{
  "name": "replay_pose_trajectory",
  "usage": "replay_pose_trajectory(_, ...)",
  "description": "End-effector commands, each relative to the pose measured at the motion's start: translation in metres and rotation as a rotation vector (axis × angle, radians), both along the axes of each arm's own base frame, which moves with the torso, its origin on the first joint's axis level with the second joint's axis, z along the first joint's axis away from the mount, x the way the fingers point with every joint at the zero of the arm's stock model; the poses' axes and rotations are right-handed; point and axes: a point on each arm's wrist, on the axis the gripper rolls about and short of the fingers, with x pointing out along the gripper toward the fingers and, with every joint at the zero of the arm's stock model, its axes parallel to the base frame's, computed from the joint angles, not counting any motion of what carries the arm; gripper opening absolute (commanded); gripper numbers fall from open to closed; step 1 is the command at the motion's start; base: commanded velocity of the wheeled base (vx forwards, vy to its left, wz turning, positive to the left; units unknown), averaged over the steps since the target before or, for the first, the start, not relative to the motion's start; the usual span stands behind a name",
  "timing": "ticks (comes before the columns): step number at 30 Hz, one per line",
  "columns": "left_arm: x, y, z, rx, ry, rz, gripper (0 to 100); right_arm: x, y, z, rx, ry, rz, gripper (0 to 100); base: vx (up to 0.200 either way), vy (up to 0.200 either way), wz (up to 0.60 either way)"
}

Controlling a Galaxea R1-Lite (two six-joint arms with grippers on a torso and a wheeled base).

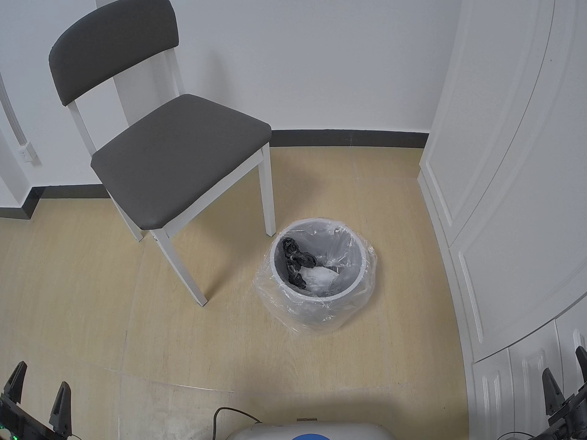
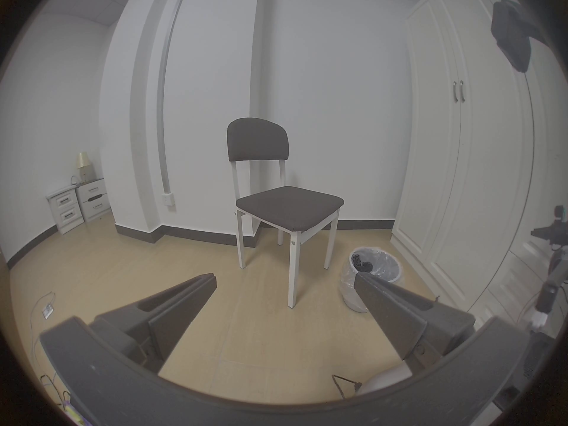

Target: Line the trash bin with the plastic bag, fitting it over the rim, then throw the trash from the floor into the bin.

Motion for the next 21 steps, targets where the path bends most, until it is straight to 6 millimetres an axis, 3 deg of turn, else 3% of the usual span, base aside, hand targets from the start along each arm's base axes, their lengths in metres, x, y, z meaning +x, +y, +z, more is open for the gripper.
replay_pose_trajectory(1, 0.0005, 0.0000, -0.0049, 0.014, 0.006, -0.006, 100, 0.0001, 0.0000, -0.0050, -0.004, 0.000, -0.001, 100, 0.000, 0.000, 0.00)
replay_pose_trajectory(21, 0.0004, -0.0001, -0.0050, 0.025, 0.006, -0.005, 100, 0.0001, -0.0001, -0.0050, -0.001, 0.000, -0.004, 100, 0.000, 0.000, 0.00)
